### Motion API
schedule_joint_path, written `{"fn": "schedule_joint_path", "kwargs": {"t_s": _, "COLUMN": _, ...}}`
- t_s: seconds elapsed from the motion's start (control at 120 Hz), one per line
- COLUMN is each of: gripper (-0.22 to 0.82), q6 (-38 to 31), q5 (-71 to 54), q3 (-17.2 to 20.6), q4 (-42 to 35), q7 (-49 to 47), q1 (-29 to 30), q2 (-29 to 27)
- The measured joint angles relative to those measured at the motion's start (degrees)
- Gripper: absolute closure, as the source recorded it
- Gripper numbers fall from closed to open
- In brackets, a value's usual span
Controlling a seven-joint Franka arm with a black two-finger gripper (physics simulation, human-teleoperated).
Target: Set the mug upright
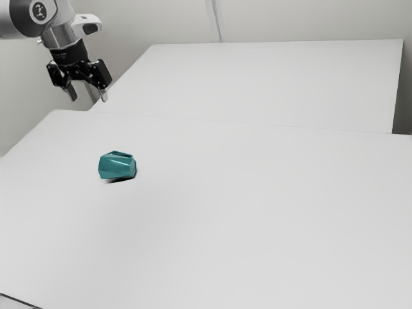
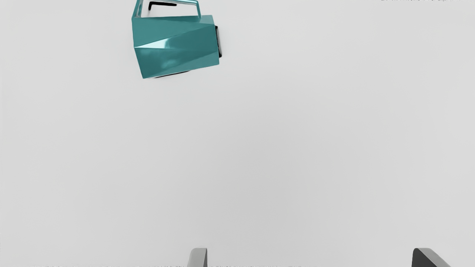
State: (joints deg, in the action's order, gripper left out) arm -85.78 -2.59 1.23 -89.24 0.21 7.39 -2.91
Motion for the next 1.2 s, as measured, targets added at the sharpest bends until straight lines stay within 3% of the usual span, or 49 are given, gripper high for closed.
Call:
{"fn": "schedule_joint_path", "kwargs": {"t_s": 0.3, "gripper": 0.00, "q6": -0.44, "q5": 2.65, "q3": 0.01, "q4": -2.66, "q7": 0.72, "q1": 8.58, "q2": -1.47}}
{"fn": "schedule_joint_path", "kwargs": {"t_s": 0.583, "gripper": 0.00, "q6": -6.27, "q5": 8.33, "q3": -0.99, "q4": -7.57, "q7": 6.02, "q1": 15.25, "q2": -1.42}}
{"fn": "schedule_joint_path", "kwargs": {"t_s": 0.983, "gripper": 0.00, "q6": -17.58, "q5": 26.79, "q3": -5.33, "q4": -10.52, "q7": 24.55, "q1": 22.95, "q2": 6.24}}
{"fn": "schedule_joint_path", "kwargs": {"t_s": 1.2, "gripper": 0.00, "q6": -20.61, "q5": 35.94, "q3": -5.53, "q4": -10.35, "q7": 35.30, "q1": 23.05, "q2": 12.43}}
